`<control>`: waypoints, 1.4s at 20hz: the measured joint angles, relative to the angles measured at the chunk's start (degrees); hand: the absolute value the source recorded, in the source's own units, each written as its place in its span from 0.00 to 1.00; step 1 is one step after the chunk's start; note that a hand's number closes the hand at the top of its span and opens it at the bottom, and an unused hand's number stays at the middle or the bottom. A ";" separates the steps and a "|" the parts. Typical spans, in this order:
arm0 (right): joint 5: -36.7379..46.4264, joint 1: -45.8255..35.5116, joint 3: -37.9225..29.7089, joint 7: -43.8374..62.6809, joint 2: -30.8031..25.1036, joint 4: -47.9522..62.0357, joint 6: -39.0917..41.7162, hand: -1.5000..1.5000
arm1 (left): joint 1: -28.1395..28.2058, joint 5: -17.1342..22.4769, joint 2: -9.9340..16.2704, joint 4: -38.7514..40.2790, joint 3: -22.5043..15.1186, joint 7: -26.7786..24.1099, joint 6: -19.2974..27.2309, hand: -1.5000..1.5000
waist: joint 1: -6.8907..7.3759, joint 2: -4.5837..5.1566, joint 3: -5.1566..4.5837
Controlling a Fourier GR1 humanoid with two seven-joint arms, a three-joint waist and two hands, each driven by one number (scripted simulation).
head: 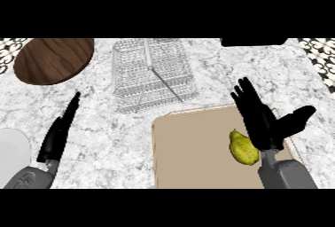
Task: Pick the pear from the tray and place it in the tiered basket
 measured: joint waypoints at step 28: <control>3.27 -19.61 3.93 30.23 -27.54 7.14 25.76 0.00 | -1.13 8.76 -12.01 -0.99 1.14 -6.04 -13.75 0.50 | 2.00 0.85 -0.93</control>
